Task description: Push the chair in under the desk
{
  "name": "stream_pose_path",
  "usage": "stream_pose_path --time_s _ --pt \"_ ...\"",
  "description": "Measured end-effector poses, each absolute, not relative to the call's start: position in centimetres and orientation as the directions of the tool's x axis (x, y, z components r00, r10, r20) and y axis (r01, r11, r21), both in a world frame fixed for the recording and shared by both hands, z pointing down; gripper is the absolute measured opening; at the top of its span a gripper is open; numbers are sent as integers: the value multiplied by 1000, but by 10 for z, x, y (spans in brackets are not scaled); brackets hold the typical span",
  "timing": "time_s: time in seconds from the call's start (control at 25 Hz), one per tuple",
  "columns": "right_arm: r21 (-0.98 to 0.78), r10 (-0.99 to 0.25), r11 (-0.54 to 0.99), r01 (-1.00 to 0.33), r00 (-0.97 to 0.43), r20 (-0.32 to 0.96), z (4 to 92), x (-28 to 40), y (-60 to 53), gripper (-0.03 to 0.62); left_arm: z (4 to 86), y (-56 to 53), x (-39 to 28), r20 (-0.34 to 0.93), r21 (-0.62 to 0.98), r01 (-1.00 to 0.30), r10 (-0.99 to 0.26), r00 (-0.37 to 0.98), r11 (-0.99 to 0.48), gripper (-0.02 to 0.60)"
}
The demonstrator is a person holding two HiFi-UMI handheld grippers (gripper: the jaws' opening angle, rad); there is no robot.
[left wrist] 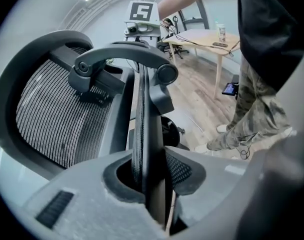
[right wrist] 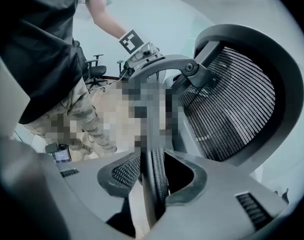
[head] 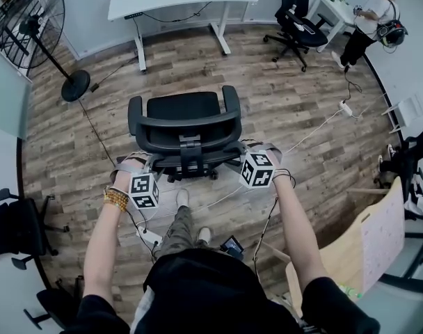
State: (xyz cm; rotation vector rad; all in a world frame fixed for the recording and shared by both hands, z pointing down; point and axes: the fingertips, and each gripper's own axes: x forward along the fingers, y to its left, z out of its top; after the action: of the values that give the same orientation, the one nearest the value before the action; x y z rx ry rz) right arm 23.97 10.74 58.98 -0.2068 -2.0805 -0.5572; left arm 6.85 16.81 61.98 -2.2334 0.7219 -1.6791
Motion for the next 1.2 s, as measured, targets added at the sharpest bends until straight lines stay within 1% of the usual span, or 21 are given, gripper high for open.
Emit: stream_pose_path --time_s 0.32,0.6,1.2 --pt "318 -87 884 342 -549 831 590 216 88 138 621 143 43 821 -489 -211 -528 218 -846 106" --pt "284 -66 895 344 -528 847 592 199 63 138 622 118 26 807 -512 -204 -549 219 -834 105" --pt "270 -77 911 312 -515 854 592 150 23 137 621 70 -24 790 -541 -169 -567 234 -824 106"
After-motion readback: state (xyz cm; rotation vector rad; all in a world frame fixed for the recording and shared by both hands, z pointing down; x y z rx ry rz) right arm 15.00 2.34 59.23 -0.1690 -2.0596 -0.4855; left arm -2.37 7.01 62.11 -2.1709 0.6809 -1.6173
